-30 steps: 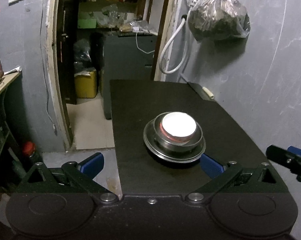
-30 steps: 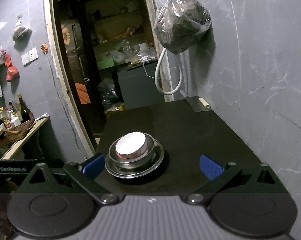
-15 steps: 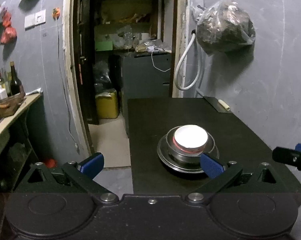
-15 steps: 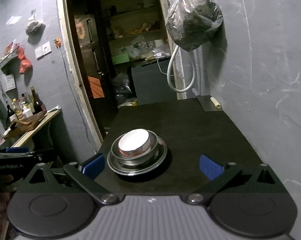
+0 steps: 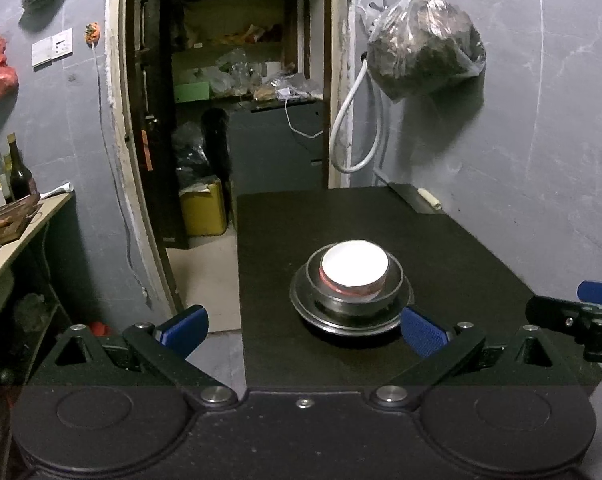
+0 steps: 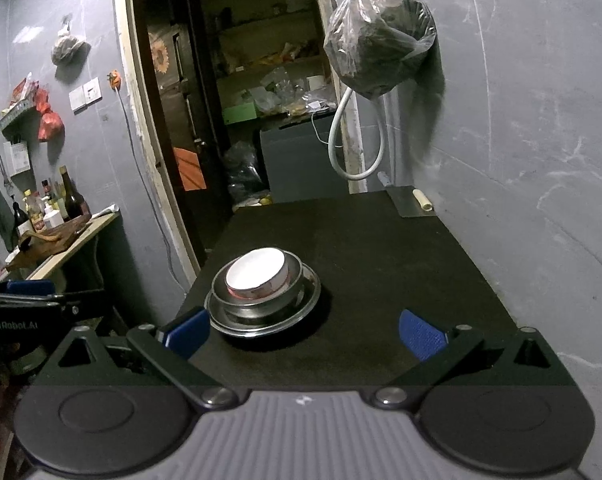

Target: Organize plates and bowls

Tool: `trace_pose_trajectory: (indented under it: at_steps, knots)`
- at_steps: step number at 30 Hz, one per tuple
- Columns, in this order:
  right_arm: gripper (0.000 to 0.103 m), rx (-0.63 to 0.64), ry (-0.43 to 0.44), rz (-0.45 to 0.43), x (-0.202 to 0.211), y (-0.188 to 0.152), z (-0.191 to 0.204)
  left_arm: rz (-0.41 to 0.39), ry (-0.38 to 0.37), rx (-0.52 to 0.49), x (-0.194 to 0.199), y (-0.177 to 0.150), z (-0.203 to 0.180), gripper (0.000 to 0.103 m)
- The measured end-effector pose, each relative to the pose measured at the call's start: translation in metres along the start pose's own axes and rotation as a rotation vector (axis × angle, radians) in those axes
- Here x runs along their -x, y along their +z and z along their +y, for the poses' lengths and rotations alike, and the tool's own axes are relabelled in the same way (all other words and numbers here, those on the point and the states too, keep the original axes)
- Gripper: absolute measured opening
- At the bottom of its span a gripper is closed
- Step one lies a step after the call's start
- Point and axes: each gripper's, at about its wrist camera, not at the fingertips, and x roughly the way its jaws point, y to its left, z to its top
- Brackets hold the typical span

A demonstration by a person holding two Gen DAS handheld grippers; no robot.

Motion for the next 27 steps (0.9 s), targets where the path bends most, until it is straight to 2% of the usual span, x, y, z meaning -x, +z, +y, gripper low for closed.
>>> trace_pose_trajectory:
  at_steps: [27]
  knots:
    - [0.103, 0.03, -0.023, 0.086, 0.004, -0.011, 0.018, 0.073, 0.001, 0.057, 0.0, -0.029, 0.025, 0.102]
